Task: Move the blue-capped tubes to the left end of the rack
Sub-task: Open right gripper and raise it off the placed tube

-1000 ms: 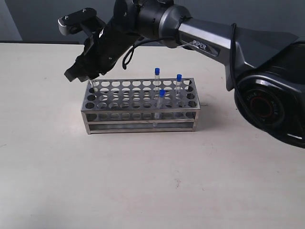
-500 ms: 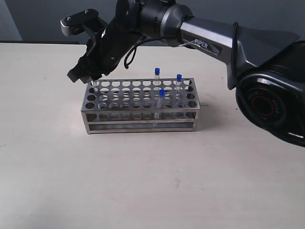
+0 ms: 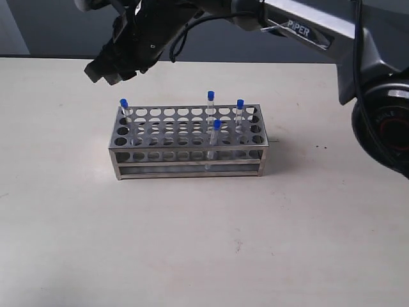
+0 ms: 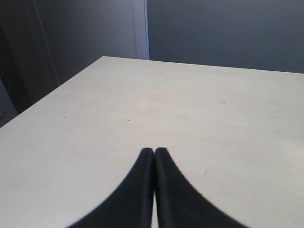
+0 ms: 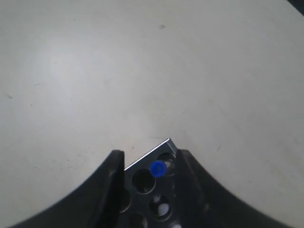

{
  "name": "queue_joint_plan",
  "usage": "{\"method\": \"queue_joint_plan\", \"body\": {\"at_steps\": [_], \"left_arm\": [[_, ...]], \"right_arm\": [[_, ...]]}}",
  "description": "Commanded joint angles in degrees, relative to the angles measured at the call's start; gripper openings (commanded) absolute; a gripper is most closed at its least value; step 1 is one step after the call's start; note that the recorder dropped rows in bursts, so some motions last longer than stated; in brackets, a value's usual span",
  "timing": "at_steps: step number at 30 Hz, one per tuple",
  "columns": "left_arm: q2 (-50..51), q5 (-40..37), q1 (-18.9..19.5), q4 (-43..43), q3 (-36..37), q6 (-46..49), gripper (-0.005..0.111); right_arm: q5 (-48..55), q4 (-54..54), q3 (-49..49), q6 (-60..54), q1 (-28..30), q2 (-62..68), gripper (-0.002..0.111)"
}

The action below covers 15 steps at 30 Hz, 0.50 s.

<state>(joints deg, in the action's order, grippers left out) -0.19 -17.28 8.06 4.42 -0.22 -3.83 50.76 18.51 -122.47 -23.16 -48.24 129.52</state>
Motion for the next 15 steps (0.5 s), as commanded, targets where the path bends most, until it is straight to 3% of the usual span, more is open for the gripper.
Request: {"method": "queue_joint_plan", "body": {"at_steps": [1, 15], "left_arm": [[0.2, 0.6, -0.3, -0.3, 0.2, -0.1, 0.0], [0.2, 0.6, -0.3, -0.3, 0.2, -0.1, 0.0]], "right_arm": [[3.0, -4.3, -0.2, 3.1, 0.3, -2.5, 0.035], [19.2, -13.6, 0.0, 8.5, 0.3, -13.1, 0.035]]}}
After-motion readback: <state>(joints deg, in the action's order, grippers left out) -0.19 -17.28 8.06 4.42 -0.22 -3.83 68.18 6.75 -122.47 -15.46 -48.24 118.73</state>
